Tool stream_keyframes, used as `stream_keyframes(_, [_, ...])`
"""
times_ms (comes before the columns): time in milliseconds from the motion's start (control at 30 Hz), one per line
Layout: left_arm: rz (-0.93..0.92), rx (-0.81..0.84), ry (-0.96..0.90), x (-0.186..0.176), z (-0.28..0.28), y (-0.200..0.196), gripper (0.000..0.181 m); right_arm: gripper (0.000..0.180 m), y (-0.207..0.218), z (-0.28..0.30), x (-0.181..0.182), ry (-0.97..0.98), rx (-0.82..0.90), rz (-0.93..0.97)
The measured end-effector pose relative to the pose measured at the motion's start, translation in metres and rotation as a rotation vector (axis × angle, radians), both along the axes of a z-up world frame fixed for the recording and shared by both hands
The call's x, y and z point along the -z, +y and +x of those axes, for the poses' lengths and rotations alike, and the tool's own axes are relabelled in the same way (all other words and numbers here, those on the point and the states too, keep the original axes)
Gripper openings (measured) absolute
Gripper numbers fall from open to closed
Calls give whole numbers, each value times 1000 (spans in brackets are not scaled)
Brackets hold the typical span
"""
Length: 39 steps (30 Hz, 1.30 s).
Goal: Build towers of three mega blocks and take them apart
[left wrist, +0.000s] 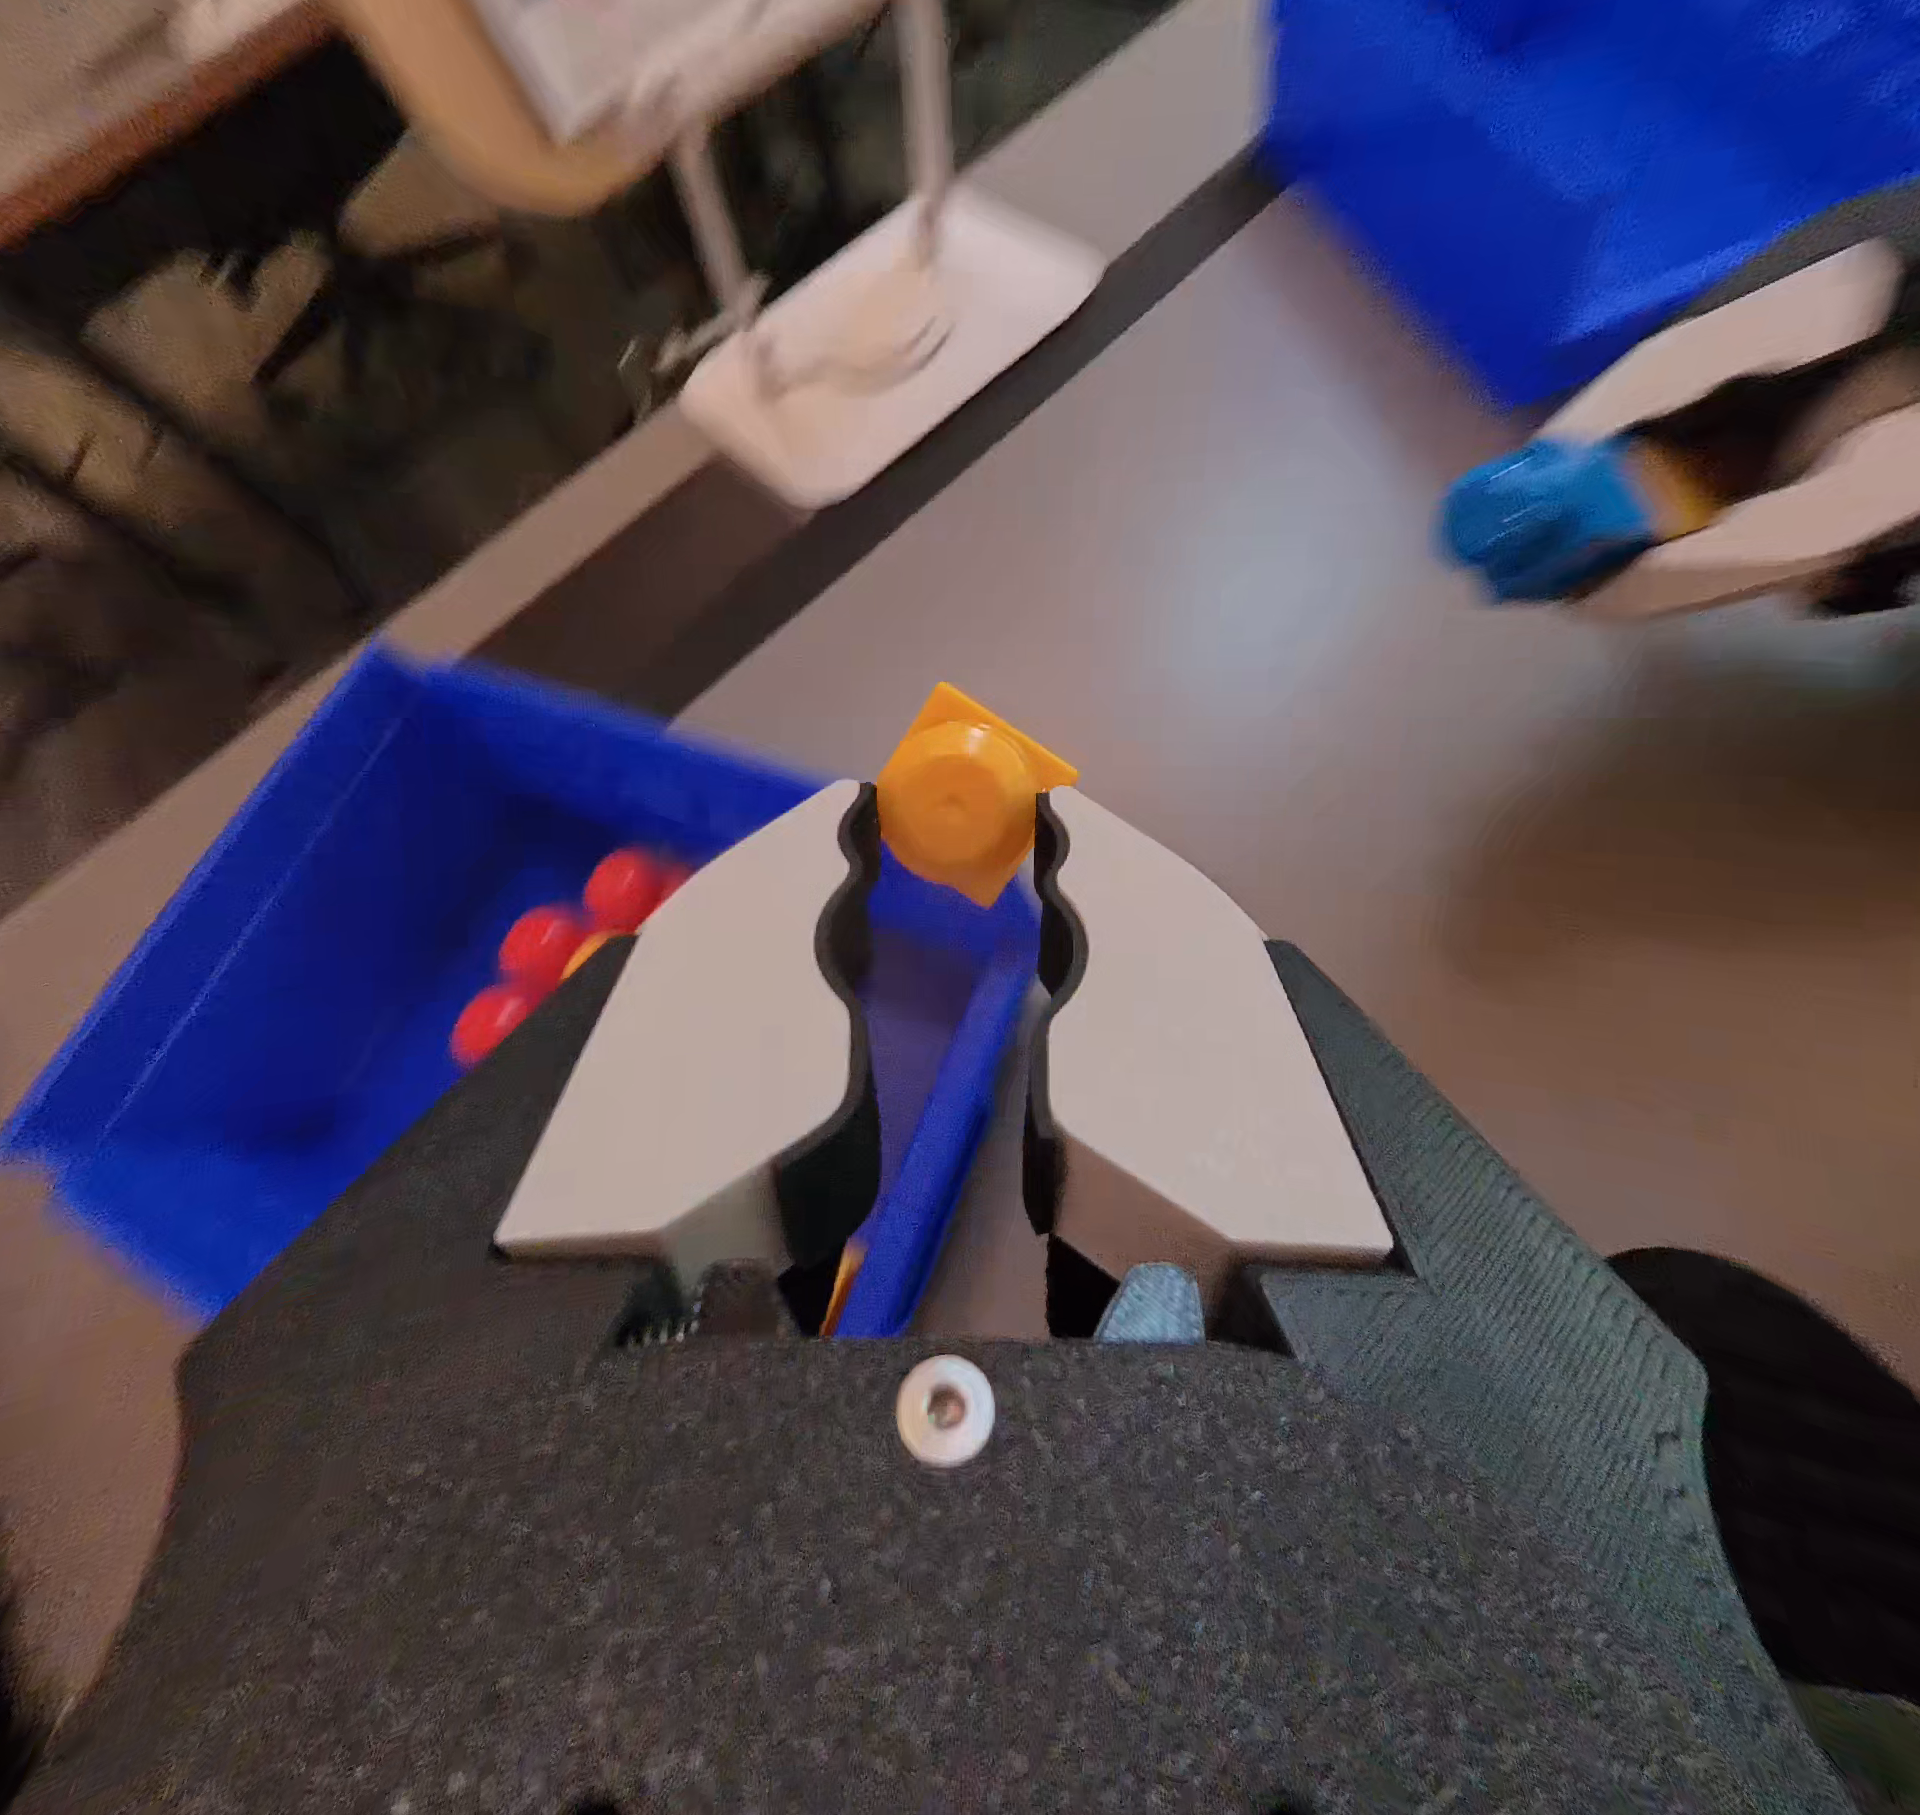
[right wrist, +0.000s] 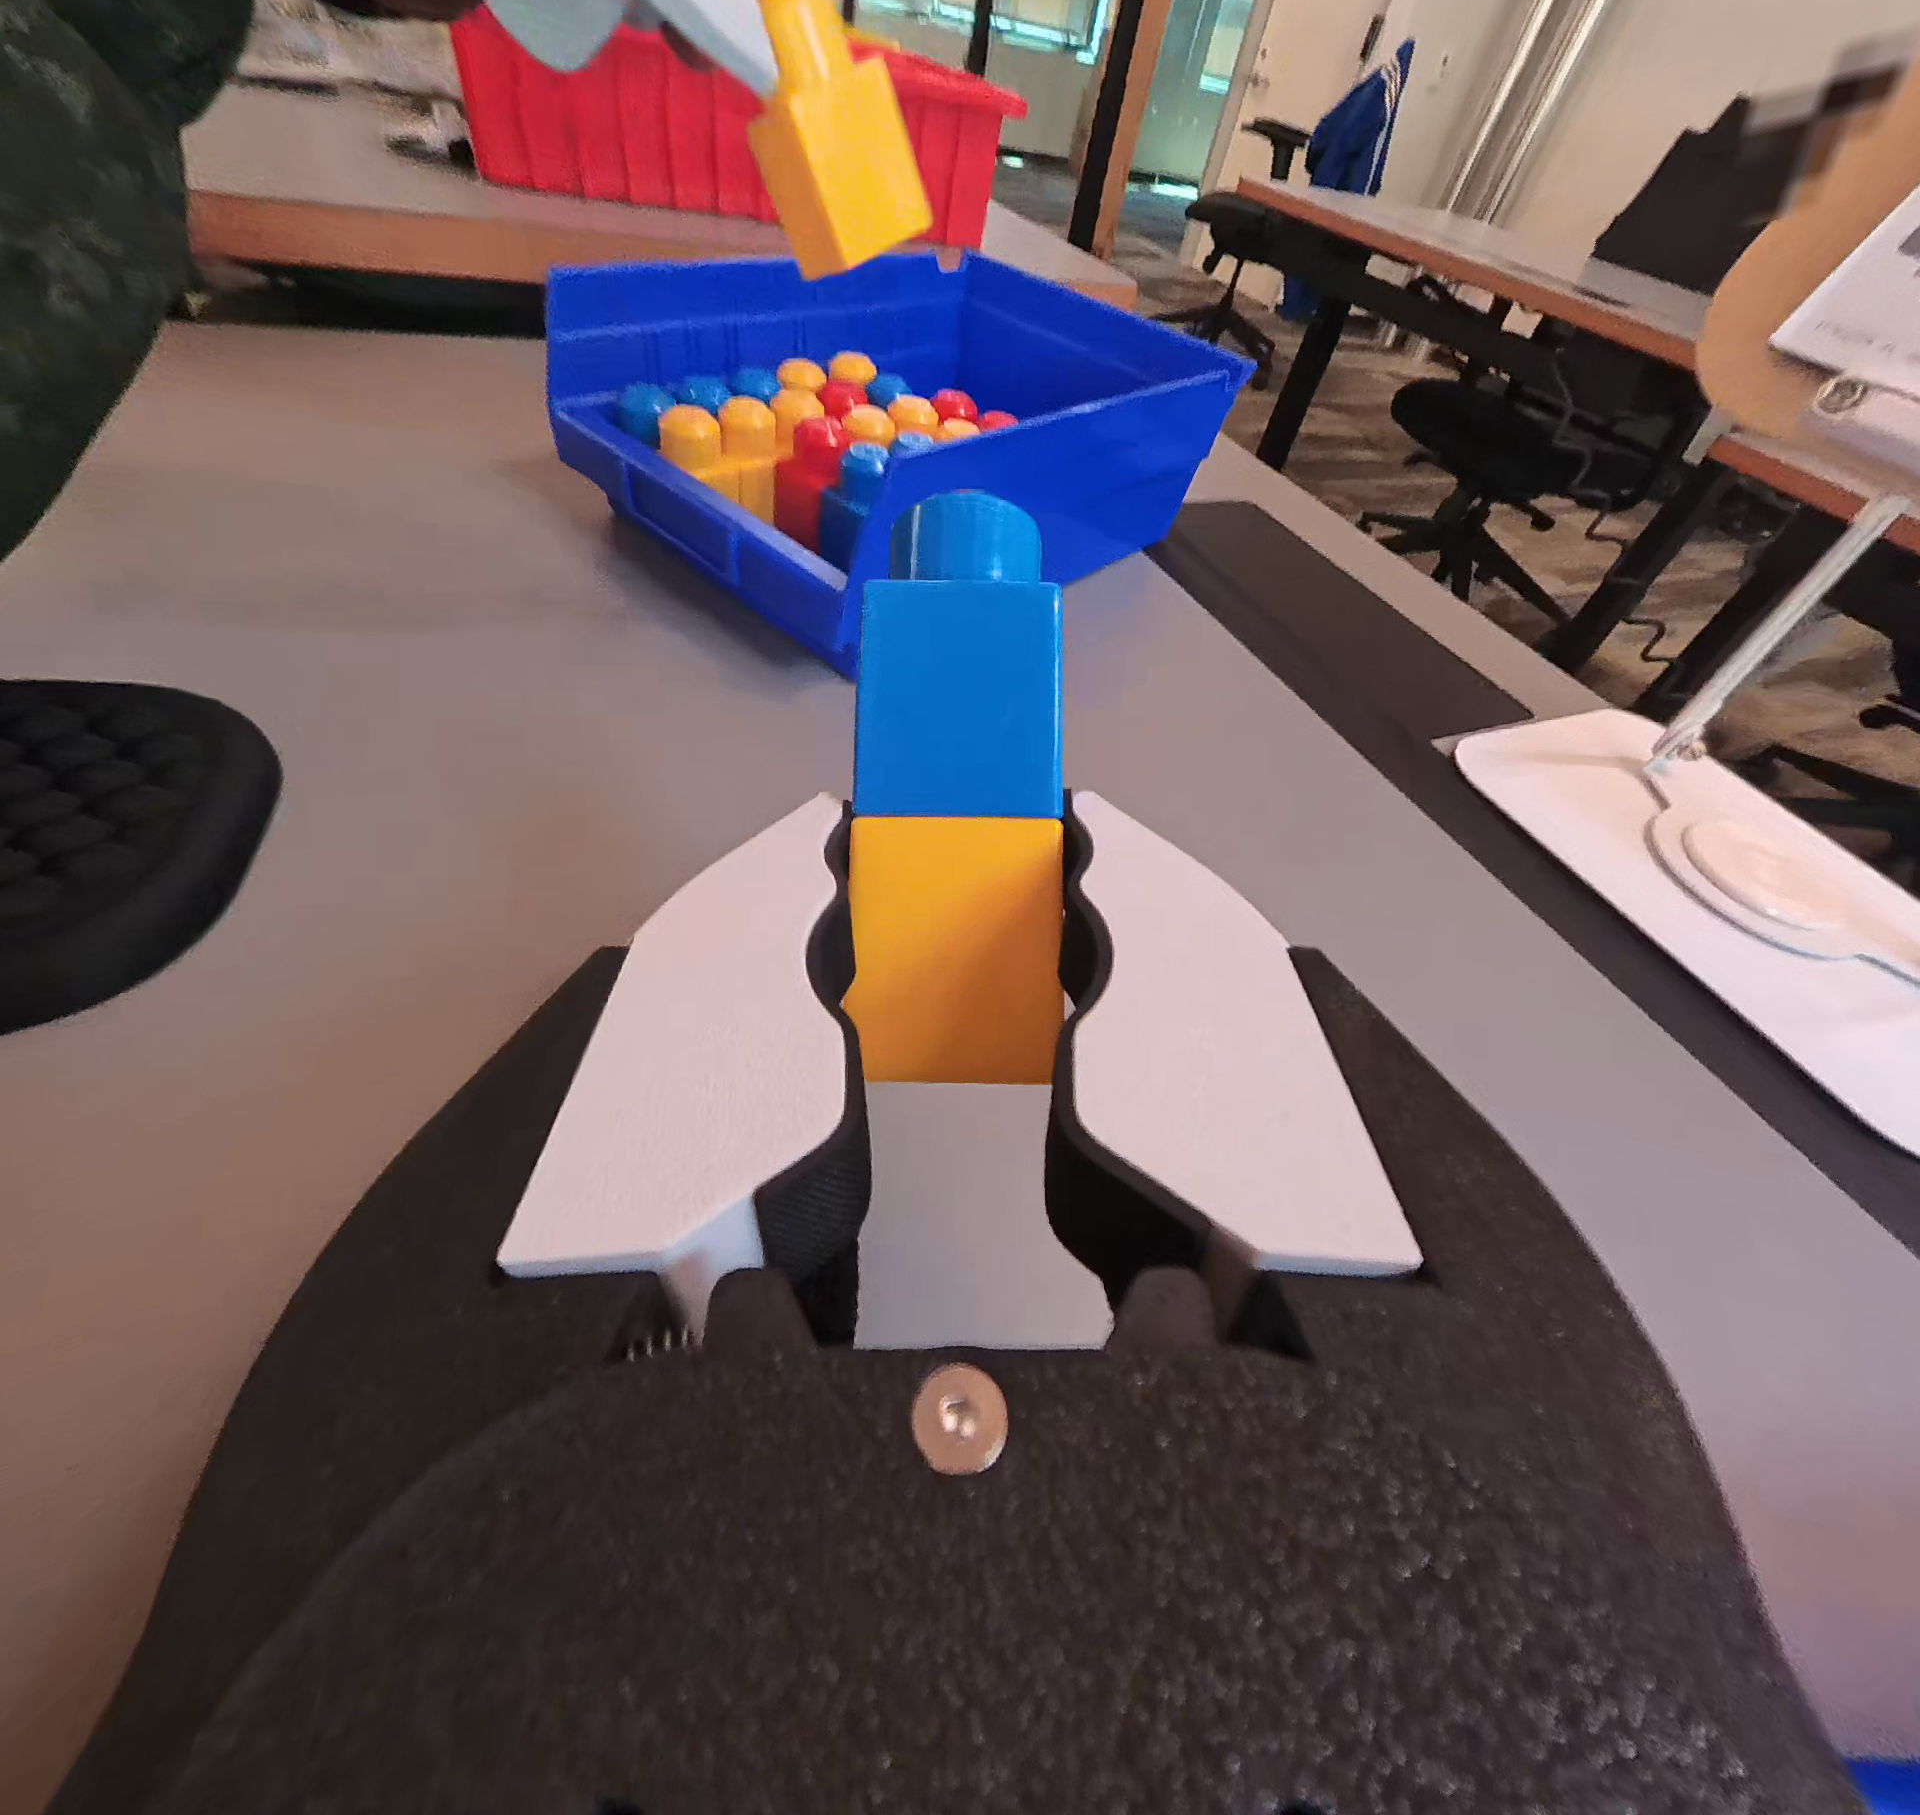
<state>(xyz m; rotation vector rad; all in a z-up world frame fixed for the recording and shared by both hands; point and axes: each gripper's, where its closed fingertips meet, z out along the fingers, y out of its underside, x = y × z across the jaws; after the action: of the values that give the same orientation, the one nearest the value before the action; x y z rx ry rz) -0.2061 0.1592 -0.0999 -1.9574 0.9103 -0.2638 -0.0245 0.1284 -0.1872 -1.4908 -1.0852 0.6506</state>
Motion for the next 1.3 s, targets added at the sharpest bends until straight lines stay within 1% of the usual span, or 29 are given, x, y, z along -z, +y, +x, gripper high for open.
stream_keyframes(67, [47, 214, -134, -25, 42, -23, 29, 36, -4, -1, -6, 21, -22, 16])
stream_keyframes(133, [50, 406, -237, -38, 73, -44, 29, 36, -10, -4, -9, 36, -53, 26])
stream_keyframes(200, [32, 533, -283, -39, 91, -57, 28, 36, -16, -7, -12, 57, -87, 33])
stream_keyframes(300, [15, 656, -309, -28, 103, -64, 29, 36, -25, -9, -22, 95, -133, 51])
stream_keyframes(400, [-42, 707, -333, -18, 109, -65, 28, 36, -35, -12, -29, 105, -175, 64])
stream_keyframes(567, [-83, 723, -325, -9, 123, -62, 28, 36, -37, -15, -34, 101, -153, 110])
stream_keyframes(833, [-80, 701, -440, -21, 135, -55, 29, 36, -29, -7, -48, 160, -80, 132])
stream_keyframes(1133, [-69, 746, -485, -25, 137, -63, 29, 36, -35, -9, -54, 189, -103, 134])
stream_keyframes(1300, [-56, 763, -565, -34, 144, -62, 29, 36, -33, -7, -60, 227, -76, 134])
